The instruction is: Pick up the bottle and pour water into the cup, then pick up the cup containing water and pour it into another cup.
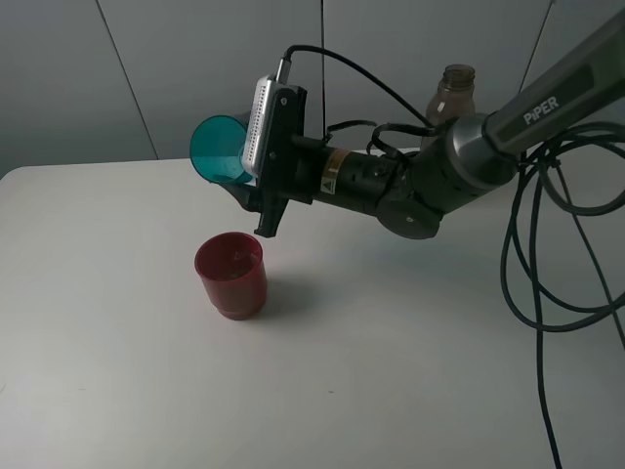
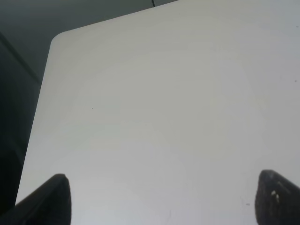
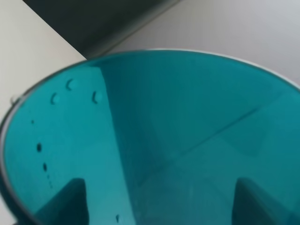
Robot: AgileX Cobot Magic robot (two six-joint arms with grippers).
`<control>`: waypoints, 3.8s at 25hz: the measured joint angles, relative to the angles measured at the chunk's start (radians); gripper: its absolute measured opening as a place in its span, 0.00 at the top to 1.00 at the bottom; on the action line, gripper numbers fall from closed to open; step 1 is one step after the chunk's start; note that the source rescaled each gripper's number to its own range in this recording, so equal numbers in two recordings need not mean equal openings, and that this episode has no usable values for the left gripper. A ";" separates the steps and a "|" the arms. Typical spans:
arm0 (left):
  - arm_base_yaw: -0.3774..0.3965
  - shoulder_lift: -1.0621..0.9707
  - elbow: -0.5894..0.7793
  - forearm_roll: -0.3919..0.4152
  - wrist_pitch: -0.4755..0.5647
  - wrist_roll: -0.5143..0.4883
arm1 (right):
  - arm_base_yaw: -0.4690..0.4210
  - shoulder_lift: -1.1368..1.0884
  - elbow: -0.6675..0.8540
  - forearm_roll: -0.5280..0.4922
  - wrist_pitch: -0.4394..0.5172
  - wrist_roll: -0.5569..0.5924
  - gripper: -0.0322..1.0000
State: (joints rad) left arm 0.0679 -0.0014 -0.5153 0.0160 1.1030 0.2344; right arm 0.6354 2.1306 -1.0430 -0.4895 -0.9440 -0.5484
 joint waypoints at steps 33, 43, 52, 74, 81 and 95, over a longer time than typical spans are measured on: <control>0.000 0.000 0.000 0.000 0.000 0.000 | -0.148 0.148 0.000 0.246 0.201 0.656 0.94; 0.000 0.000 0.000 0.000 0.000 0.000 | -0.148 0.214 -0.052 0.291 0.171 0.656 0.94; 0.000 0.000 0.000 0.000 0.000 -0.004 | -0.148 0.258 -0.088 0.291 0.168 0.656 0.94; 0.000 0.000 0.000 0.000 0.000 -0.004 | -0.148 0.251 -0.087 0.268 0.231 0.656 0.01; 0.000 0.000 0.000 0.000 0.000 -0.004 | -0.148 0.161 0.001 0.273 0.247 0.595 0.00; 0.000 0.000 0.000 0.000 0.000 -0.004 | -0.148 -0.179 0.352 0.375 0.250 0.407 0.00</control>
State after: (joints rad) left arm 0.0679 -0.0014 -0.5153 0.0160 1.1030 0.2307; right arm 0.4879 1.9511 -0.6909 -0.1143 -0.6936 -0.1416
